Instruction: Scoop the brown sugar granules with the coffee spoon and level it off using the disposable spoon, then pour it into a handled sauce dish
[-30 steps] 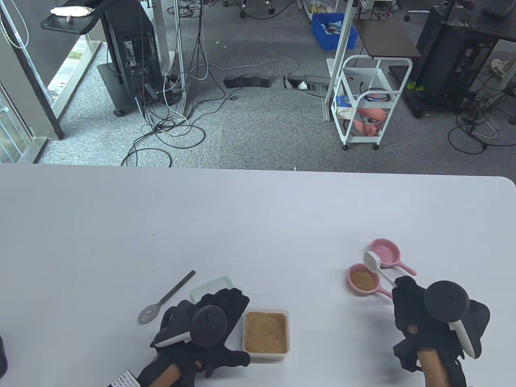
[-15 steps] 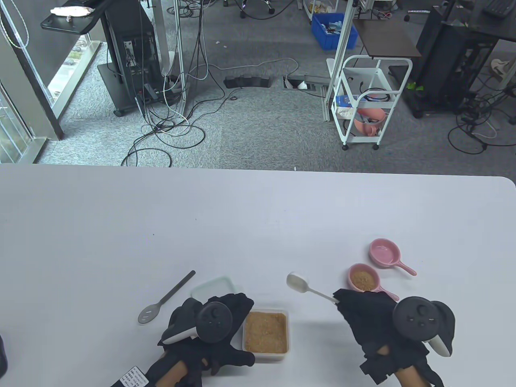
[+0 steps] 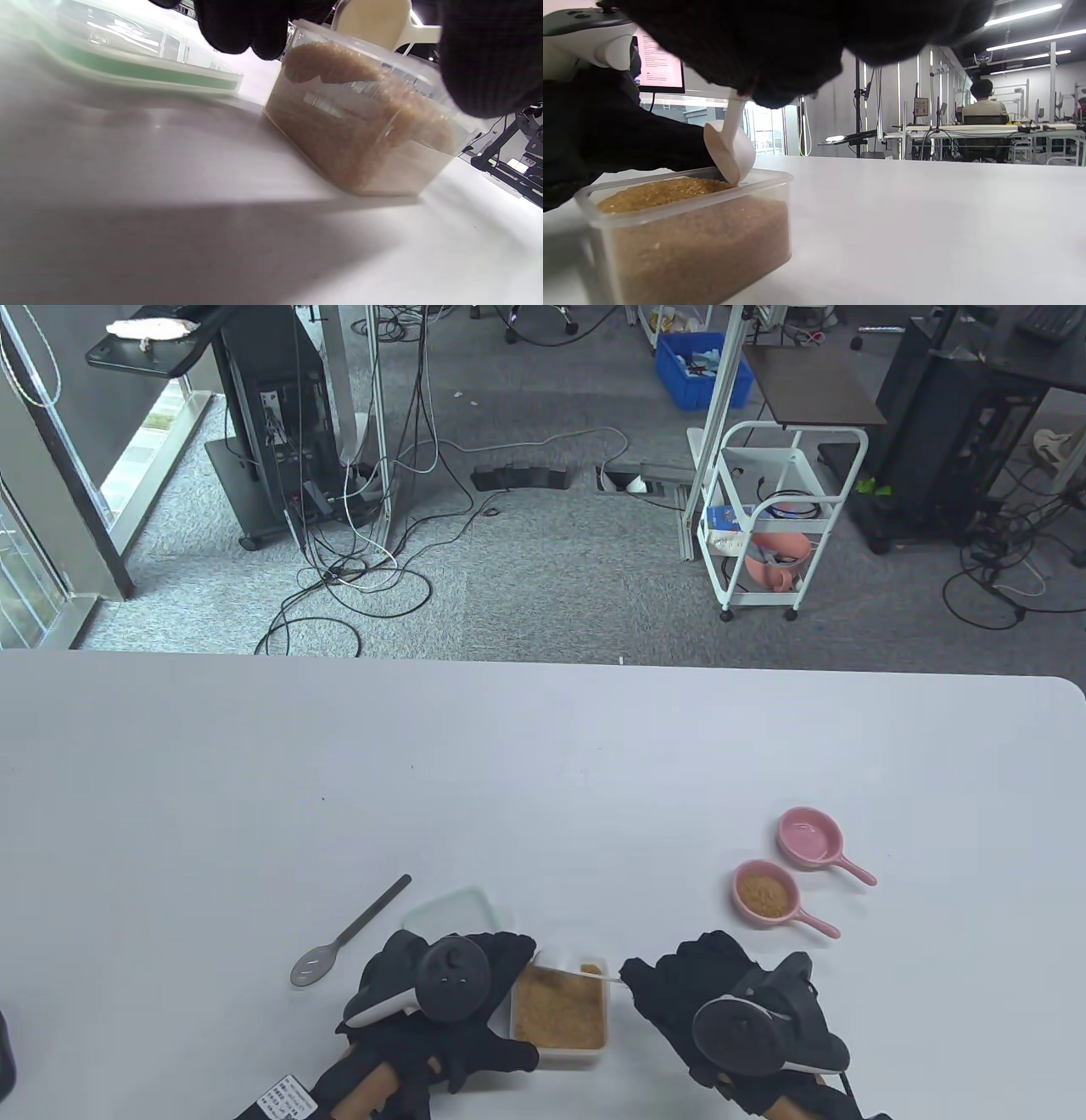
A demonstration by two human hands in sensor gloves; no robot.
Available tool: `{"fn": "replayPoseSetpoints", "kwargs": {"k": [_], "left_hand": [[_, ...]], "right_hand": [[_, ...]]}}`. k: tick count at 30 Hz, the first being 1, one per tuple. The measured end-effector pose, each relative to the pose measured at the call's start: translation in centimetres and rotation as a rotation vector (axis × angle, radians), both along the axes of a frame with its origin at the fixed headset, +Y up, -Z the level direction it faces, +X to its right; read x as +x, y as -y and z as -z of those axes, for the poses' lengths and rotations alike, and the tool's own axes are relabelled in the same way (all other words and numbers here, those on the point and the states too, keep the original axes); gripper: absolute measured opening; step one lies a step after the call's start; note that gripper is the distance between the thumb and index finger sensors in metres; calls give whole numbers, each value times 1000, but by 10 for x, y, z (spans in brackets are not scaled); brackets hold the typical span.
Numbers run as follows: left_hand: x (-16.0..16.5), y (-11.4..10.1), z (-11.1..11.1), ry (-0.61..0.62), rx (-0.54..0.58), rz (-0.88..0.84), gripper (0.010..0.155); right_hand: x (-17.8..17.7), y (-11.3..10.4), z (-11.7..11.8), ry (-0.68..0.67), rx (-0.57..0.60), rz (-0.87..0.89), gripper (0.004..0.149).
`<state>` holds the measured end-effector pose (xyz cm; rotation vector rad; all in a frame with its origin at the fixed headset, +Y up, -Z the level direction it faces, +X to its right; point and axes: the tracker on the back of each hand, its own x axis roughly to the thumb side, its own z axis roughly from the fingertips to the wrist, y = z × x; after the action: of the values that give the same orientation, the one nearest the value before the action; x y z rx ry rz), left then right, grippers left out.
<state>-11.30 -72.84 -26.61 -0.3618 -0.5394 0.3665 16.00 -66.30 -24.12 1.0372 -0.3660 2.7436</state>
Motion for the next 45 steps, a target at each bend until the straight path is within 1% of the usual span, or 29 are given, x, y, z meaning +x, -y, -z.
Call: {"fn": "replayPoseSetpoints", "kwargs": {"k": [2, 6, 7, 9, 11, 14, 15, 16, 17, 19, 22, 23, 24, 25, 26, 28, 32, 33, 35, 38, 45], "left_hand": [[0, 0, 0, 0, -5, -4, 110], [0, 0, 1, 0, -12, -9, 110], [0, 1, 1, -1, -13, -9, 110], [0, 0, 1, -3, -16, -11, 110], [0, 0, 1, -3, -17, -11, 111], [0, 0, 1, -3, -16, -9, 110], [0, 0, 1, -3, -15, -7, 110], [0, 0, 1, -4, -14, -7, 110], [0, 0, 1, -4, -14, -7, 110], [0, 1, 1, -4, -14, -6, 110], [0, 1, 2, -5, -14, -5, 110], [0, 1, 2, -5, -14, -6, 110], [0, 1, 2, -6, -14, -5, 110], [0, 1, 2, -6, -14, -5, 110], [0, 1, 2, -6, -15, -5, 110], [0, 1, 2, -6, -16, -6, 110], [0, 1, 1, -5, -18, -7, 110], [0, 1, 1, -5, -19, -8, 110], [0, 1, 1, -5, -19, -8, 110], [0, 1, 1, -5, -19, -9, 110], [-1, 2, 0, -7, -20, -14, 110]], "right_hand": [[-5, 0, -5, -13, 75, -36, 41], [-17, 2, -15, -52, 172, -99, 41], [-22, 3, -17, -61, 194, -141, 41], [-28, 4, -21, -84, 209, -186, 41], [-31, 4, -21, -86, 171, -217, 41], [-32, 7, -18, -79, 70, -258, 42], [-31, 8, -17, -82, 45, -227, 42], [-32, 9, -14, -77, -23, -218, 42], [-31, 10, -13, -72, -41, -227, 42], [-29, 11, -9, -64, -120, -183, 42], [-21, 13, 1, -33, -287, -110, 42], [-16, 15, 6, -31, -364, -58, 42], [-12, 16, 9, -26, -402, -30, 42], [-6, 18, 13, -16, -474, 10, 42], [-3, 20, 16, -11, -511, 33, 42], [7, 26, 24, -3, -616, 109, 43], [17, 37, 34, 28, -771, 203, 43], [21, 41, 36, 43, -826, 231, 43], [24, 46, 39, 60, -876, 259, 43], [29, 55, 43, 76, -983, 326, 44], [35, 69, 45, 114, -1135, 406, 44]]}}
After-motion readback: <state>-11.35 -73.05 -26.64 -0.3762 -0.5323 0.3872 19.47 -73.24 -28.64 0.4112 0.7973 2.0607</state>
